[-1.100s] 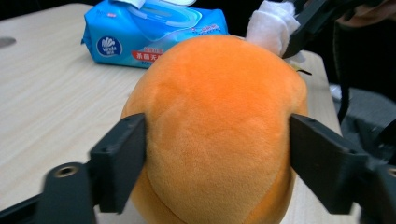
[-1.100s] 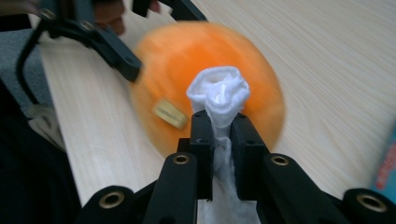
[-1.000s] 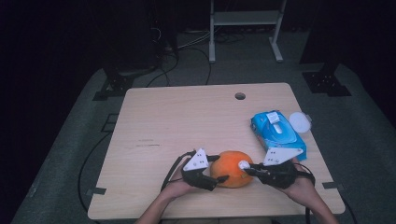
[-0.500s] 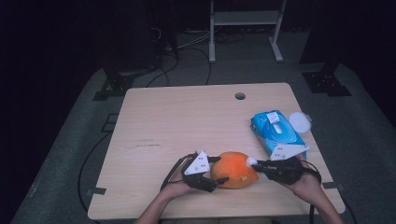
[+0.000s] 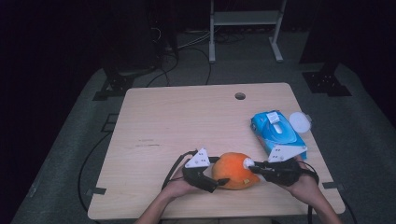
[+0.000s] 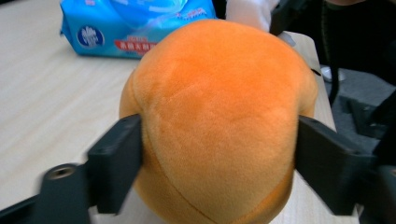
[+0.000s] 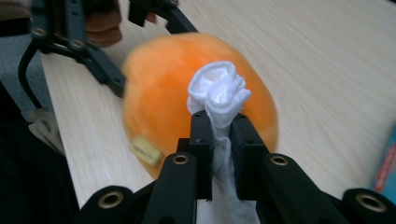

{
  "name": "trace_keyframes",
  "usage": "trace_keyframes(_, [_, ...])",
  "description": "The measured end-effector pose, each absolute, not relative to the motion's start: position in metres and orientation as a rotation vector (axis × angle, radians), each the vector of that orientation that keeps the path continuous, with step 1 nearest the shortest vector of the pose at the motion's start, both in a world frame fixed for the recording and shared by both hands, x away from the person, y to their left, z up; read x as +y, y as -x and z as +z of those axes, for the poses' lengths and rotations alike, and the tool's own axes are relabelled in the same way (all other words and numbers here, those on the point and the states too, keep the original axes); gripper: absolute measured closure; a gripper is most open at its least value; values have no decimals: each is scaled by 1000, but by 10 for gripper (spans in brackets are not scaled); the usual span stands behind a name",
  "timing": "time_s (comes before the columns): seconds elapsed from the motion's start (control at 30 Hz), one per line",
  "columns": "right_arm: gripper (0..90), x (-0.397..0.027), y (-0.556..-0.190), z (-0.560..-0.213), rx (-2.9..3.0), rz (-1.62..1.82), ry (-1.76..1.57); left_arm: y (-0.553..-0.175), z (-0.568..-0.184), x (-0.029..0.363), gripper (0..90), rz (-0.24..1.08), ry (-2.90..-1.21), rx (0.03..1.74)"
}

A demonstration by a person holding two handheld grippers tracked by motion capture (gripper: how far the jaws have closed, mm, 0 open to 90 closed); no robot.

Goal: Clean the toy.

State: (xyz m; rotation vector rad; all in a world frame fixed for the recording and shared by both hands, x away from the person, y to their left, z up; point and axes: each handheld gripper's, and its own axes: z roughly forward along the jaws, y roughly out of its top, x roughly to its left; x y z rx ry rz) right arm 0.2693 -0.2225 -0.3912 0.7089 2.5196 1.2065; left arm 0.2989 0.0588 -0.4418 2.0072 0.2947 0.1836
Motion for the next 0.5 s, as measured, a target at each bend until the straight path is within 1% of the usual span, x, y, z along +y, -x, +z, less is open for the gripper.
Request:
trace_keyframes(0.07, [803,-211,-264,-386,2517,1226,-660,-294,-440,55,273,229,-2014,257])
trace_keyframes(0.17, [802,-192,-254,-381,2537,1231,-573,-288,-438,49,283,280,-2038,211])
trace_keyframes(0.23, [802,-188,-253,-380,2537,1202,-549,-289,-439,51,294,276,-2041,215])
trace_keyframes(0.3, [802,-194,-257,-381,2526,1191,-570,-290,-440,53,296,267,-2031,228])
trace_keyframes(0.33, [802,-197,-259,-381,2518,1182,-586,-292,-440,54,284,259,-2024,234])
trace_keyframes(0.37, [803,-202,-261,-382,2510,1173,-605,-293,-441,55,249,252,-2015,254])
trace_keyframes(0.43, [802,-214,-266,-384,2491,1155,-651,-299,-442,57,153,210,-1988,311])
trace_keyframes(0.47, [803,-217,-267,-385,2486,1161,-669,-302,-442,58,128,176,-1984,343])
trace_keyframes(0.5, [803,-221,-268,-385,2483,1170,-686,-305,-443,59,124,147,-1985,369])
